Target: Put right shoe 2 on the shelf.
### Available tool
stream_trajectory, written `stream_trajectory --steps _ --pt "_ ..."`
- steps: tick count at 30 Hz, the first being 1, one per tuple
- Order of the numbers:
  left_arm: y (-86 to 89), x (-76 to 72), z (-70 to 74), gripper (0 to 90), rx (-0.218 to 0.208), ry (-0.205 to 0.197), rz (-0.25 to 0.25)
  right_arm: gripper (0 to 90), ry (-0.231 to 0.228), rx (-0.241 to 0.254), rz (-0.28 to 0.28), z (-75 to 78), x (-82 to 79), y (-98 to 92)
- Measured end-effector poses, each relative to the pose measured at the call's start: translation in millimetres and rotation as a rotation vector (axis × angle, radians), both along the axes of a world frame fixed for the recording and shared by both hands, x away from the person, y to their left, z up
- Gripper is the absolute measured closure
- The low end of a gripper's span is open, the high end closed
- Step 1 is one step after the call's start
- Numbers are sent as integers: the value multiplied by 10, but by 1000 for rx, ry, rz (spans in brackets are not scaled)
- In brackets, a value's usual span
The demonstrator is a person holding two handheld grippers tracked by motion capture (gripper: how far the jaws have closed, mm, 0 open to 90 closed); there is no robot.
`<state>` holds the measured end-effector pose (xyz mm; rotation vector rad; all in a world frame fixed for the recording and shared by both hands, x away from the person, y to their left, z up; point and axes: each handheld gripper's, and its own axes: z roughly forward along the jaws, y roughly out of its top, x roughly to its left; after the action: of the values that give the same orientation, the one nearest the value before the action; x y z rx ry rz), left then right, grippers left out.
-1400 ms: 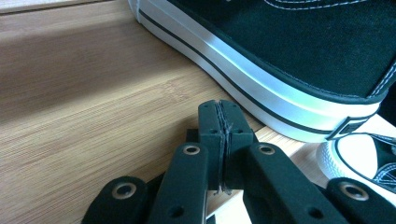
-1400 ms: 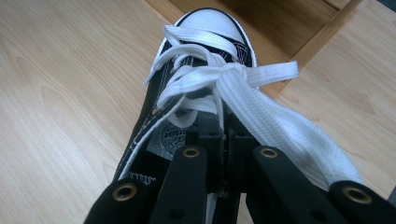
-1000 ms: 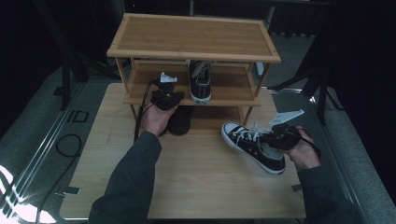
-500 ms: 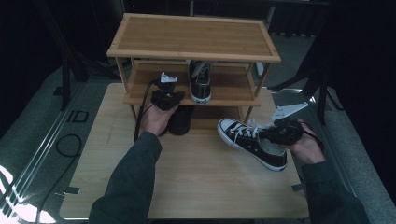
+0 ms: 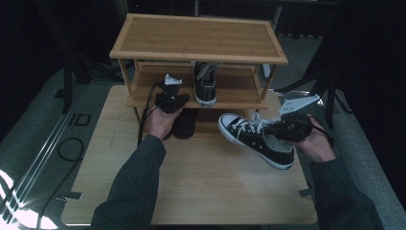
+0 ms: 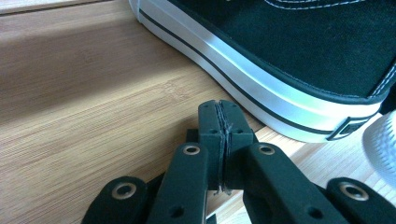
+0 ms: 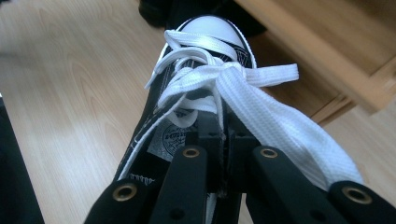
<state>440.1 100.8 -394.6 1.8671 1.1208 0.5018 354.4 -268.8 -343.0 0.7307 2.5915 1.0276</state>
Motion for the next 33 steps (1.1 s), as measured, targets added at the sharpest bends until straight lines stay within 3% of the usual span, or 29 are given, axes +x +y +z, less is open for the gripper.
stream_trajectory --steps 5,12,20,23,29,33 --pt "-2 0 -1 885 -5 -1 2 880 -27 27 -4 179 19 4" --pt "-3 0 -2 885 -6 -1 2 881 -40 43 -25 290 103 5" --pt "-2 1 -1 885 -5 0 1 880 -60 68 -126 296 329 97" --pt "1 1 -3 885 -8 0 0 879 -61 67 -188 276 474 184" --pt "0 0 0 886 -6 3 0 878 -66 101 -236 307 604 292" --pt "2 2 0 885 -8 4 -1 878 -77 93 -274 281 685 362"
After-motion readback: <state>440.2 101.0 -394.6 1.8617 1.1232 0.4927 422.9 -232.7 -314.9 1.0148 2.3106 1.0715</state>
